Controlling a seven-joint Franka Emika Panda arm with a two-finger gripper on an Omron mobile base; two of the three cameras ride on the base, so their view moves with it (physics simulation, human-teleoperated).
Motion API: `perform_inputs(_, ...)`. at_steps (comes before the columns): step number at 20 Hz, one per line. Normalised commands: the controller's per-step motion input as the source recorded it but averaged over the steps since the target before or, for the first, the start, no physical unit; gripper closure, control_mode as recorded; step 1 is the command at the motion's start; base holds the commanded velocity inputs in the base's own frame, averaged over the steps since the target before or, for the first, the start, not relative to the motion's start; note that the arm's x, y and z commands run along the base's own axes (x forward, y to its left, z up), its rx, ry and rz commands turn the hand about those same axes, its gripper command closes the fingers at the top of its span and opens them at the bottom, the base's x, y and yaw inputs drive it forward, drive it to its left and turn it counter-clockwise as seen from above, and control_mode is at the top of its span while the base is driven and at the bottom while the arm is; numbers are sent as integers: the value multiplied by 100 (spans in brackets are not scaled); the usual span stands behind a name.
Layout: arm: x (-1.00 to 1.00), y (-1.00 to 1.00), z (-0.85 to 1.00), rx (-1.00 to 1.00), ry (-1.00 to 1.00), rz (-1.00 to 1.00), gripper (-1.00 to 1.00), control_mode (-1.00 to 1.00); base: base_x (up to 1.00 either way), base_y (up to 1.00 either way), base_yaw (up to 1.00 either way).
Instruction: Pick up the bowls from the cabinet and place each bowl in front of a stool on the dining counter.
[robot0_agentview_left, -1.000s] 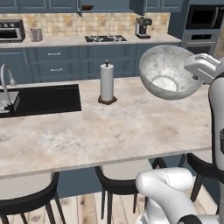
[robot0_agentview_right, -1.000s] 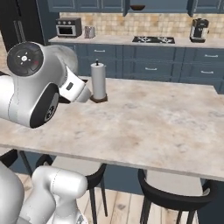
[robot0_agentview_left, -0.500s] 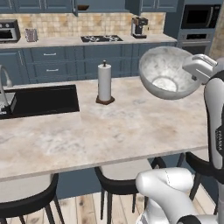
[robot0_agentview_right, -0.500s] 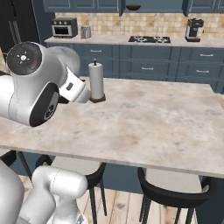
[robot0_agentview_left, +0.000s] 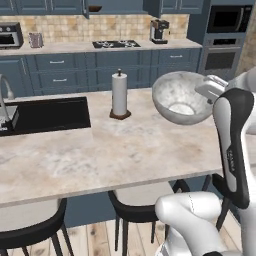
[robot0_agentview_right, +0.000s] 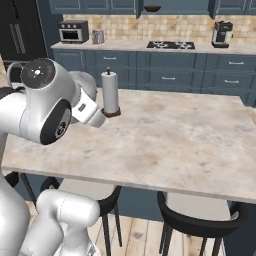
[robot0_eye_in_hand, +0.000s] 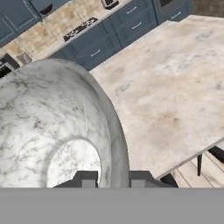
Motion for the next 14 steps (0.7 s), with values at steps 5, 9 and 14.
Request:
perform_inputs(5,19,5,-52,8,7,0,100,-100,0,0,0)
perform_inputs(9,2,0,-55,20,10,0,100,-100,0,0,0)
perform_inputs(14,15,0,-50,20,13,0,100,-100,0,0,0)
